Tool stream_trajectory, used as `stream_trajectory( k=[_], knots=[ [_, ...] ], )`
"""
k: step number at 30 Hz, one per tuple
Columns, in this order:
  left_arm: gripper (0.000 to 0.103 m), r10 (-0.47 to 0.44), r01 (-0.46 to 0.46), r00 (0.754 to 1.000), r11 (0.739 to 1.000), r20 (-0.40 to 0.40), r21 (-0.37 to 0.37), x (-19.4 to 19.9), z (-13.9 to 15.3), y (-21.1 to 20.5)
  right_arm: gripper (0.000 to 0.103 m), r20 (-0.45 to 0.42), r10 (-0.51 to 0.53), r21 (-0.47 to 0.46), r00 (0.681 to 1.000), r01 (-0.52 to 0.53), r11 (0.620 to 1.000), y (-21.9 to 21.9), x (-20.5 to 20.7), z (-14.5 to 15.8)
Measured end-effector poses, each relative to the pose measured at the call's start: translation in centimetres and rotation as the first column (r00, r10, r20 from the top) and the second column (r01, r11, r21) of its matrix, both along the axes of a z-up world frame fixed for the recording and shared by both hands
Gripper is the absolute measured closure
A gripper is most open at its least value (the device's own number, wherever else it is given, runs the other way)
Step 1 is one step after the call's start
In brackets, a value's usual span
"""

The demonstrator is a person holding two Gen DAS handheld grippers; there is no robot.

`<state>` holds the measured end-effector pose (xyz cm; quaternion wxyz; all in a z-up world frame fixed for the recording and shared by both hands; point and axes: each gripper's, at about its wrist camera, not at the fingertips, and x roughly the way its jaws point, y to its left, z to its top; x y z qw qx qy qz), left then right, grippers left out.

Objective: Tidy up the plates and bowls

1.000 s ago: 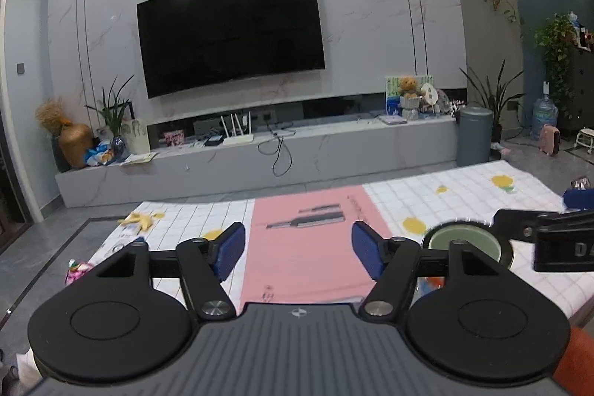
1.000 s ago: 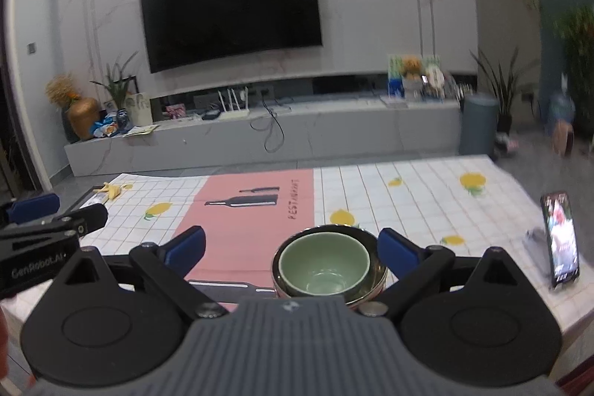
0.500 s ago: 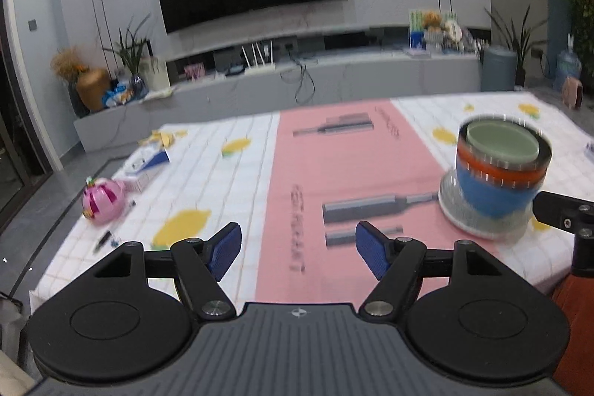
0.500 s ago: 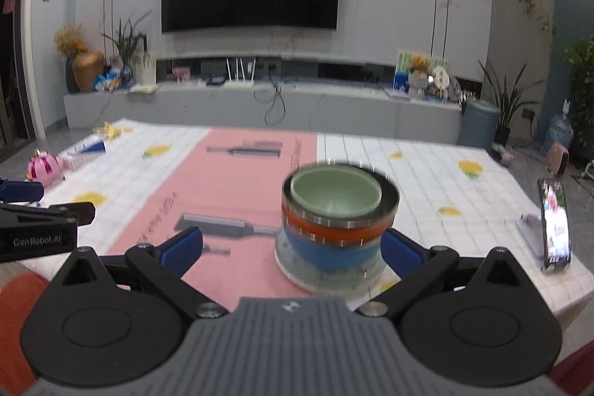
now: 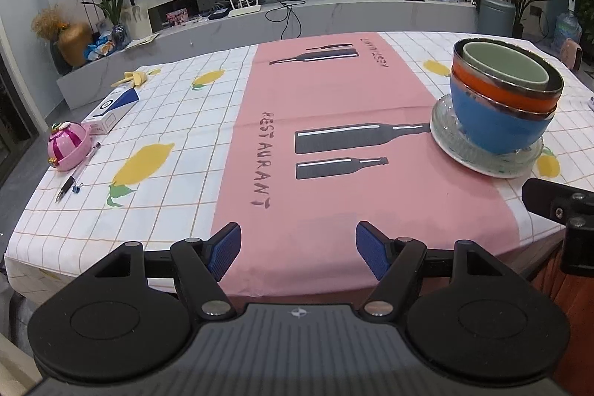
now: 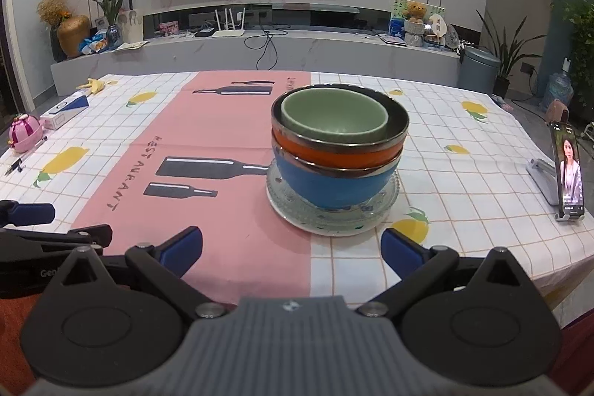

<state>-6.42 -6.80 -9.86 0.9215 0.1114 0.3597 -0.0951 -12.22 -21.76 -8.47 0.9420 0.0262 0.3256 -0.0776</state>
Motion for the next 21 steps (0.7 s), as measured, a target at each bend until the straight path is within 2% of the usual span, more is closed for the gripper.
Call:
stream_trajectory(
  k=[21],
  knots=[
    [0.02,-0.004,0.004,1.0,1.0,-0.005,0.019,0.09,0.27,-0.34,0.003,-0.004,0.007,0.026,1.0,-0.007,1.0,-0.47,0.23,-0.51]
  ],
)
